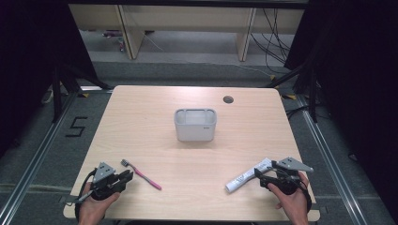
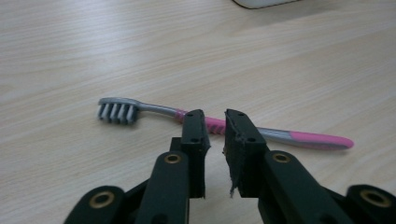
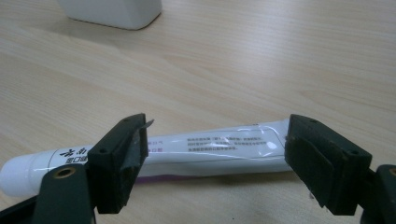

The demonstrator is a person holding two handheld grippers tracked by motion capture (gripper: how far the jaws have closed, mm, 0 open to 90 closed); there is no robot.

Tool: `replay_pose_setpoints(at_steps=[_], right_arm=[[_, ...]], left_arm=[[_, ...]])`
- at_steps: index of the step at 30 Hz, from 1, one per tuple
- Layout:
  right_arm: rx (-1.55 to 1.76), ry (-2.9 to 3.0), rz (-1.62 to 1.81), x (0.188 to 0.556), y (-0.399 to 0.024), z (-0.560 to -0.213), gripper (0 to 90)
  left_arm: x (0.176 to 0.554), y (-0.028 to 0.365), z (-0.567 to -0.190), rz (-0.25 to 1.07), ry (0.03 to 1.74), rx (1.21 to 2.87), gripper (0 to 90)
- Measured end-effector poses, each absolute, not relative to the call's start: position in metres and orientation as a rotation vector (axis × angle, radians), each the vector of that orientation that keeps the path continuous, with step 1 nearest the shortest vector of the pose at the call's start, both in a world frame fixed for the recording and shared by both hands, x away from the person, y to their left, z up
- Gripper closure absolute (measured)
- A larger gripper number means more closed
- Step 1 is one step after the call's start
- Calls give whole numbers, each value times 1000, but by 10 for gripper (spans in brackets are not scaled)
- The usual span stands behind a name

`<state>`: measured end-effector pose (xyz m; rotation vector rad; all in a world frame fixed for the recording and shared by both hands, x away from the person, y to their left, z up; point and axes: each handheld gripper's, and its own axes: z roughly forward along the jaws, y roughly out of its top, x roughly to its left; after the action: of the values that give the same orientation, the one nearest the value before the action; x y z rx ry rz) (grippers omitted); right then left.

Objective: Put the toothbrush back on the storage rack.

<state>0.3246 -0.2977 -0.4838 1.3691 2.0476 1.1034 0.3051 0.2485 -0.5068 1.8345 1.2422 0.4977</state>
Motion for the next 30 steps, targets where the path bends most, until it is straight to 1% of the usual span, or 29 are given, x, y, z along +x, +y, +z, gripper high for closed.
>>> replay_pose_setpoints(at_steps=[3,10,20,21,26,27,28,30], right_arm=[[1366,2048,1115,325,-297,-484,229],[1377,2043,1109,325,-296,-485,231],[1350,2055,1100,326,-298,-485,232],[1359,2061,1104,326,-297,-485,232],[1378,2055,1118,325,-297,-485,233],[1377,2060,1115,325,-297,-484,233],[1352,2060,1108,325,-298,-485,233],[1351,2062,1108,325,-298,-485,233]], left_arm=[[312,250,-509,494,1259,1845,839],[323,254,-511,499,1290,1875,891],[339,255,-516,514,1318,1872,894],[340,257,-516,518,1312,1898,894],[347,254,-519,514,1332,1882,894],[349,256,-518,518,1320,1920,893],[350,254,-519,517,1331,1890,893],[352,256,-519,520,1316,1918,893]])
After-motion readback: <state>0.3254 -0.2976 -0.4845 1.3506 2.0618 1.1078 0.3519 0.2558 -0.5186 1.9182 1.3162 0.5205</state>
